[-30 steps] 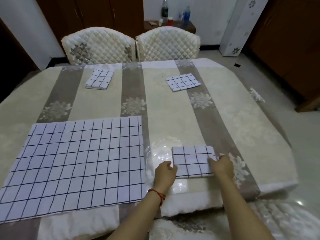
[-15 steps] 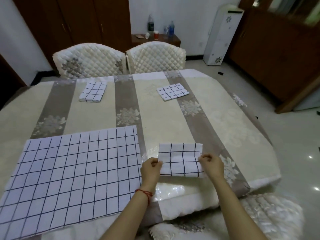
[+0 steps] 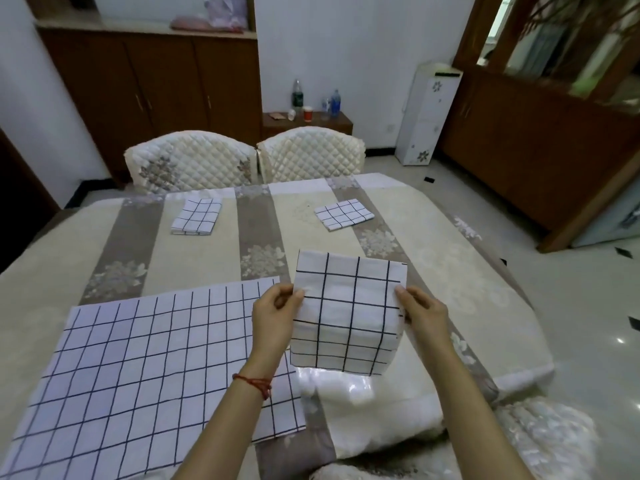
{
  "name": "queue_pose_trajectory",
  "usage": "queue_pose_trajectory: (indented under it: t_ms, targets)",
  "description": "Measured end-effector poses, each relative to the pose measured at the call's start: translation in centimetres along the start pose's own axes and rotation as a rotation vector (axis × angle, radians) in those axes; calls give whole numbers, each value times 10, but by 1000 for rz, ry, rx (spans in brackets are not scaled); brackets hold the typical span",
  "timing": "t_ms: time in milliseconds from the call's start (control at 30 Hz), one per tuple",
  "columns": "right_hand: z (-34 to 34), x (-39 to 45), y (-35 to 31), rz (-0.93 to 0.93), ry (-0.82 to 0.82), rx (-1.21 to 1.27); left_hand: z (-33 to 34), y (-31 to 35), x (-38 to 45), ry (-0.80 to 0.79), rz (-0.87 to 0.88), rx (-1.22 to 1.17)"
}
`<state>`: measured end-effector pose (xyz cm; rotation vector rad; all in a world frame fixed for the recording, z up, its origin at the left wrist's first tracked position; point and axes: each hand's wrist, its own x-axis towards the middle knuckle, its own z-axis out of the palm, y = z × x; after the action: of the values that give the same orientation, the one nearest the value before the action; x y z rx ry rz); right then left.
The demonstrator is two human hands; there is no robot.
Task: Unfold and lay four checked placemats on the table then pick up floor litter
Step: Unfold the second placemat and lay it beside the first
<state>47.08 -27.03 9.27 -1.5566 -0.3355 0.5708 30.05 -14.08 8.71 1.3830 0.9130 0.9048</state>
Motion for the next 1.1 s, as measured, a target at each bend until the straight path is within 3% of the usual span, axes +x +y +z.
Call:
queue_pose_trajectory:
  t_ms: [133, 267, 433, 600, 833, 1100]
  targets:
    - [11, -10, -20, -60, -64, 9, -10, 10, -13, 103, -11, -4]
    - [12, -15, -32, -151, -112, -24, 2, 15, -25, 274, -3, 190]
    - [4, -12, -45, -220, -196, -14, 55, 43, -52, 105, 50, 161]
    - [-15, -9, -56, -215, -358, 6, 103, 59, -65, -1, -52, 9]
    - [-47, 0, -64, -227, -516, 3, 136, 62, -79, 135, -6, -89]
    - [-79, 23, -64, -226, -327, 15, 113, 63, -76, 428, -27, -63]
